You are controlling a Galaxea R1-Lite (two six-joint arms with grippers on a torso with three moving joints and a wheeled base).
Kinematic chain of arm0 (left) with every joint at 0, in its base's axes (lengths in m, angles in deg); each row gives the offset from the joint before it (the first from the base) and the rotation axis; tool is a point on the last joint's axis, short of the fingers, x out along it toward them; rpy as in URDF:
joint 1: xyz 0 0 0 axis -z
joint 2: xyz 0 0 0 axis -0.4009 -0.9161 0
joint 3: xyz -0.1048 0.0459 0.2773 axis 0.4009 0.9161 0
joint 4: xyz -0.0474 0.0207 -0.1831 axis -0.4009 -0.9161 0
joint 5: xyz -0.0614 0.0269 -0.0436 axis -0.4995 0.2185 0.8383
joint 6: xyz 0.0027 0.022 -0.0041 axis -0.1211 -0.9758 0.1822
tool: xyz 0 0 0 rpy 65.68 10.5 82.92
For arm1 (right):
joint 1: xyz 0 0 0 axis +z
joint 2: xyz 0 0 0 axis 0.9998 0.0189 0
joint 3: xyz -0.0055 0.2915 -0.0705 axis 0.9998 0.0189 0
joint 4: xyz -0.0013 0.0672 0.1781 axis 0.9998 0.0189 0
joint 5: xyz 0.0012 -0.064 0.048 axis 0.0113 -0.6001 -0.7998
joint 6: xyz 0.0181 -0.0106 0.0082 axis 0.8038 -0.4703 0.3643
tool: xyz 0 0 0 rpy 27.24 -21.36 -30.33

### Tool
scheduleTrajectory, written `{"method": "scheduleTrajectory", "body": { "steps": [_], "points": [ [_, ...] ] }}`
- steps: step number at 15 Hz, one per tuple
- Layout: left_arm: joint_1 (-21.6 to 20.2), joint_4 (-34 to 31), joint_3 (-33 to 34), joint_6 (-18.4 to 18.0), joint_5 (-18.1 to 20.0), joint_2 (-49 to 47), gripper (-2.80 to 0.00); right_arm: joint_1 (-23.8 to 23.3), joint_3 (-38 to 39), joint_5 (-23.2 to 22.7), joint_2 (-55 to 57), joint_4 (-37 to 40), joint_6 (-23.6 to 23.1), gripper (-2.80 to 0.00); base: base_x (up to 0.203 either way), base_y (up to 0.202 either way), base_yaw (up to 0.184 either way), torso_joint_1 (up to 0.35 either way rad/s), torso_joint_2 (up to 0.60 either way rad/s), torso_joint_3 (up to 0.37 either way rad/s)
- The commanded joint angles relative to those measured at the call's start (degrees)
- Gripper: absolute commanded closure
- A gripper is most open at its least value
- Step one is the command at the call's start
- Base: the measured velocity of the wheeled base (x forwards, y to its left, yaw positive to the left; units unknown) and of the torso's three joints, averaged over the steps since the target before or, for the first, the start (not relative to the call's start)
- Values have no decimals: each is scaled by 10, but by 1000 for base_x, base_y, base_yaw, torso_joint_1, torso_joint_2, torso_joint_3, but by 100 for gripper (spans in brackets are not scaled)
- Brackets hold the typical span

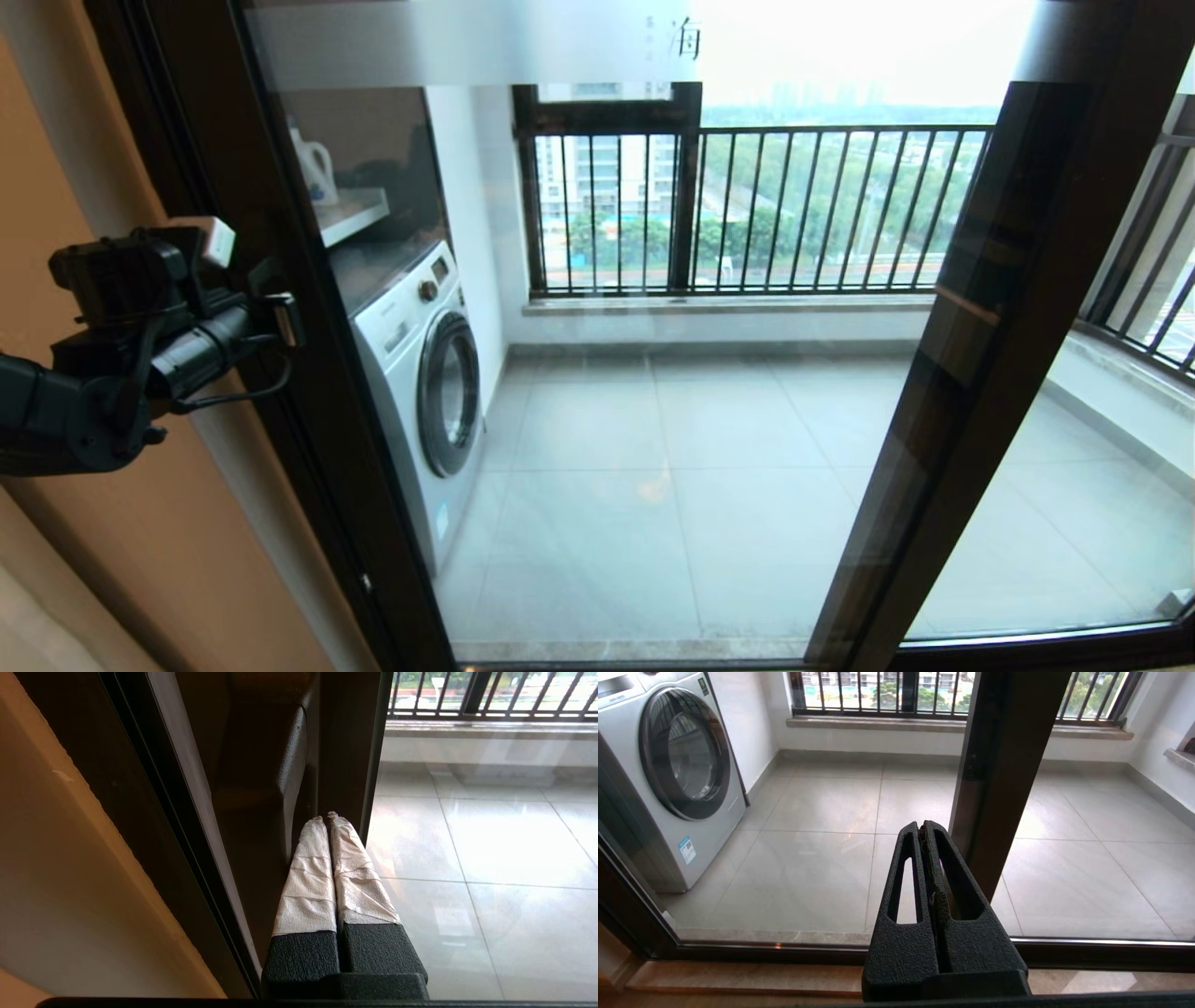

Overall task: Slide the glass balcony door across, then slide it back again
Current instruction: Close the slid door

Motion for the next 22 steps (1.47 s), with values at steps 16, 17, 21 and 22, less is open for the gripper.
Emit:
{"method": "scheduleTrajectory", "body": {
  "steps": [16,17,21,22],
  "points": [
    [-37,3,-2,-5,0,0,0,0,2,0,-1,0,0,0,0,0,0,0,0,0],
    [-37,3,3,-7,0,10,0,0,2,0,-1,0,0,0,0,0,0,0,0,0],
    [-22,2,17,-6,5,71,0,0,2,0,-1,0,0,0,0,0,0,0,0,0],
    [-11,2,32,-6,5,97,0,0,2,0,-1,0,-1,0,0,0,0,0,0,0]
  ]
}}
